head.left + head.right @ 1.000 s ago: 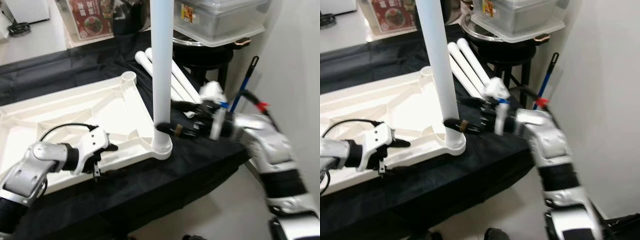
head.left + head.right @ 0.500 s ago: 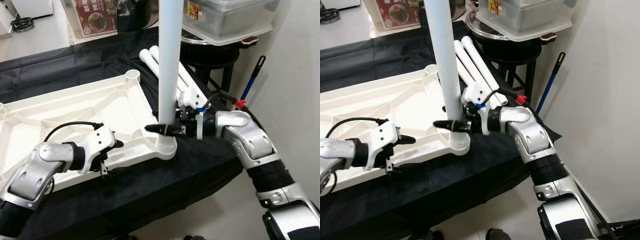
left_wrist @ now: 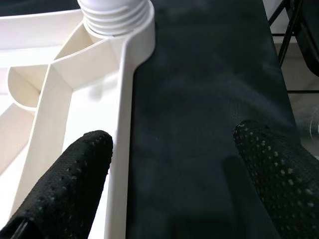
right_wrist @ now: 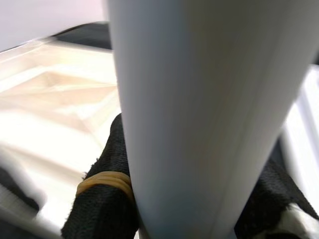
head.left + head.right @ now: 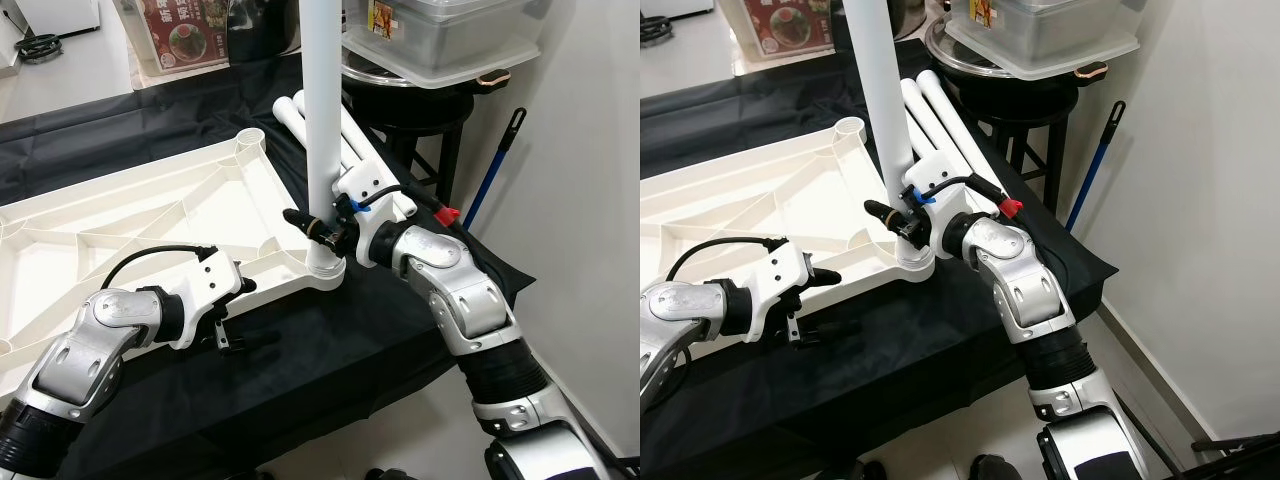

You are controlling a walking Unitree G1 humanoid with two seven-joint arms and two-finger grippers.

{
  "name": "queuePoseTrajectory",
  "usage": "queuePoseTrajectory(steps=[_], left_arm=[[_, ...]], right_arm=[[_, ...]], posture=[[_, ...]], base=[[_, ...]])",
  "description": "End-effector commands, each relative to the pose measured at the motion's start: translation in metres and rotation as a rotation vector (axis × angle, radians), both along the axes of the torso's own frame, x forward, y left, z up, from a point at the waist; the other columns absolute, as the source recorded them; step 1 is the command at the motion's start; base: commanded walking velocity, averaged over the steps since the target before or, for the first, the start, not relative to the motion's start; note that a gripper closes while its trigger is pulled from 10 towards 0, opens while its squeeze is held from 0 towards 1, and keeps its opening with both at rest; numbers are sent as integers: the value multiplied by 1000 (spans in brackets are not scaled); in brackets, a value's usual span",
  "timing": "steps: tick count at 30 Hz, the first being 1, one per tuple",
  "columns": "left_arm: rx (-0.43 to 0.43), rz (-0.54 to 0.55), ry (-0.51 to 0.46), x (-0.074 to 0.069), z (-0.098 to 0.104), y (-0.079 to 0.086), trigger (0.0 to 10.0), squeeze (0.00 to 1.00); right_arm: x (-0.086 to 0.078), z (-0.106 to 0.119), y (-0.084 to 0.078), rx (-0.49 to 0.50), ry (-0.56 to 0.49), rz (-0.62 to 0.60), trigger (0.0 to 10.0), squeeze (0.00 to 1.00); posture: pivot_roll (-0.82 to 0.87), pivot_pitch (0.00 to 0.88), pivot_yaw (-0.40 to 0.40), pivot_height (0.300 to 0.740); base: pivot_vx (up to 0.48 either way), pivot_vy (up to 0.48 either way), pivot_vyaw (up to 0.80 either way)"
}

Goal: Building children table

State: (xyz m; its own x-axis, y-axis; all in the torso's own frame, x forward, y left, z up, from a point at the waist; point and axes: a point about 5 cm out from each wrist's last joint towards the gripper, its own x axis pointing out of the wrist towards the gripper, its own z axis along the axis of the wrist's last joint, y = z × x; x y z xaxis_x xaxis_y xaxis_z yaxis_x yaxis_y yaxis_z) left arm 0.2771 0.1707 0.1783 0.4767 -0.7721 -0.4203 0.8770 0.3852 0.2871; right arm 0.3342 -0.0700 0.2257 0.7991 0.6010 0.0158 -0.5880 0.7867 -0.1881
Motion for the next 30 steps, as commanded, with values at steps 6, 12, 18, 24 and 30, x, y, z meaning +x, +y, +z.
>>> queuePoseTrajectory(steps=[6, 12, 18, 24, 30], left_arm=[[5, -14, 8, 1, -4, -6, 10000, 0], [7, -15, 7, 0, -4, -5, 10000, 0], [6, -21, 10, -1, -3, -5, 10000, 0], [8, -31, 13, -1, -3, -7, 10000, 0], [8, -38, 10, 0, -1, -8, 10000, 0]], right_arm=[[-2, -20, 2, 39, 88, -285, 3529, 0], [2, -5, -16, 81, 68, -231, 10000, 1000], [-2, 23, -48, 113, 7, -31, 10000, 1000], [-16, 33, -66, 94, -14, 97, 10000, 608], [-21, 37, -86, 14, 13, 274, 10000, 0]], posture=[[-36, 158, -19, 740], [-42, 162, -16, 740], [-42, 168, -9, 740], [-45, 169, -4, 740], [-36, 169, -5, 740]], base=[[0, 0, 0], [0, 0, 0], [0, 0, 0], [0, 0, 0], [0, 0, 0]])
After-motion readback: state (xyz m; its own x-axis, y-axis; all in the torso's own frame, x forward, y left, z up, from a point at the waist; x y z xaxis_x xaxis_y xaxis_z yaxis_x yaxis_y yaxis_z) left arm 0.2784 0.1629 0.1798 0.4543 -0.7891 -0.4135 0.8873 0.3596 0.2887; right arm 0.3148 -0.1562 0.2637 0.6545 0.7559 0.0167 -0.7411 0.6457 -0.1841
